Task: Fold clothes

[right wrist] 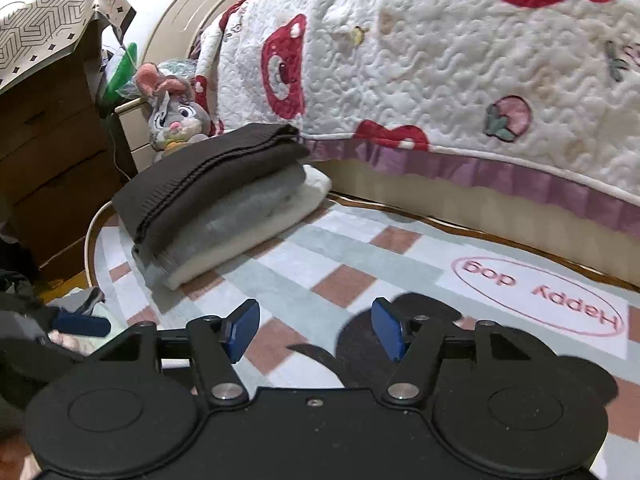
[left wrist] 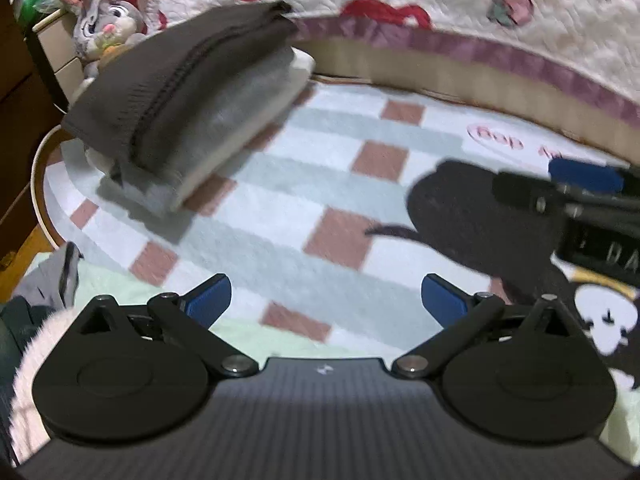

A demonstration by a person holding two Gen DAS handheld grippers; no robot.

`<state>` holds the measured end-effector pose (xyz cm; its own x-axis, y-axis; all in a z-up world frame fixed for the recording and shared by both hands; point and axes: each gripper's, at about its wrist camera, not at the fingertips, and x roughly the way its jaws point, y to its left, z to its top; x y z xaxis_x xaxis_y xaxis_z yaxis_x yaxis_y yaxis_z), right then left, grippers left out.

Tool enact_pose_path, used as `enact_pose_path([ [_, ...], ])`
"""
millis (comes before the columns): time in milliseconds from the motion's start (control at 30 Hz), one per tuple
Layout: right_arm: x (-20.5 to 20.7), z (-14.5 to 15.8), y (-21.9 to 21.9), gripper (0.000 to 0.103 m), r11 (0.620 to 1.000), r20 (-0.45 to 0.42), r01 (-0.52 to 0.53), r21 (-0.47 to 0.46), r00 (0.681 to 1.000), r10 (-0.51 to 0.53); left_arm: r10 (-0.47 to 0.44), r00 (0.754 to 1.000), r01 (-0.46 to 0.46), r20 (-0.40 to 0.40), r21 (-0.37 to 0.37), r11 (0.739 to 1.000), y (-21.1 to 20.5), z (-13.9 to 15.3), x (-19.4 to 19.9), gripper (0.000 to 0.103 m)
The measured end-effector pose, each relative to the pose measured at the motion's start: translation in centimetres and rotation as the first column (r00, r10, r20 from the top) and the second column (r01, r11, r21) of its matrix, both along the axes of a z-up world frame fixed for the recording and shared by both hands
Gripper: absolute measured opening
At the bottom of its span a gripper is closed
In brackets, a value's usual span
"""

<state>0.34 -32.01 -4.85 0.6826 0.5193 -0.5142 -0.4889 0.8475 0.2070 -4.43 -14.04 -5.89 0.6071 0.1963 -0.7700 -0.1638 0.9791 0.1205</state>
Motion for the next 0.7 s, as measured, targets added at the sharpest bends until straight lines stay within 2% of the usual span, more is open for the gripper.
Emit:
enact_pose_path([
  [133, -0.9, -0.5, -1.5, 0.069, 1.000, -0.009, 0.016, 0.005, 1.000, -0.016, -0.017, 1.000, 0.018, -0.013, 0.035, 0.999, -1.9, -1.0, -0.4, 0.103],
  [267, -1.3, -0.9, -2.1, 0.070, 1.000, -0.030, 0.030, 0.004, 0.999, -0.030, -0.033, 0.999, 0.034, -0.027, 0.037, 0.999, -3.0, -1.4, -0.5, 0.103],
  [467, -1.9, -1.0, -2.3, 0.071, 1.000, -0.024, 0.026, 0.000, 0.999, -0.026, -0.007, 1.000, 0.007, -0.010, 0.062, 0.998, -3.1, -1.1, -0.6, 0.103],
  [700, -2.5, -0.8, -1.8, 0.073, 1.000, -0.024, 0.014, -0.020, 1.000, -0.014, 0.007, 1.000, -0.007, 0.006, 0.055, 0.998, -2.7, -0.7, -0.7, 0.103],
])
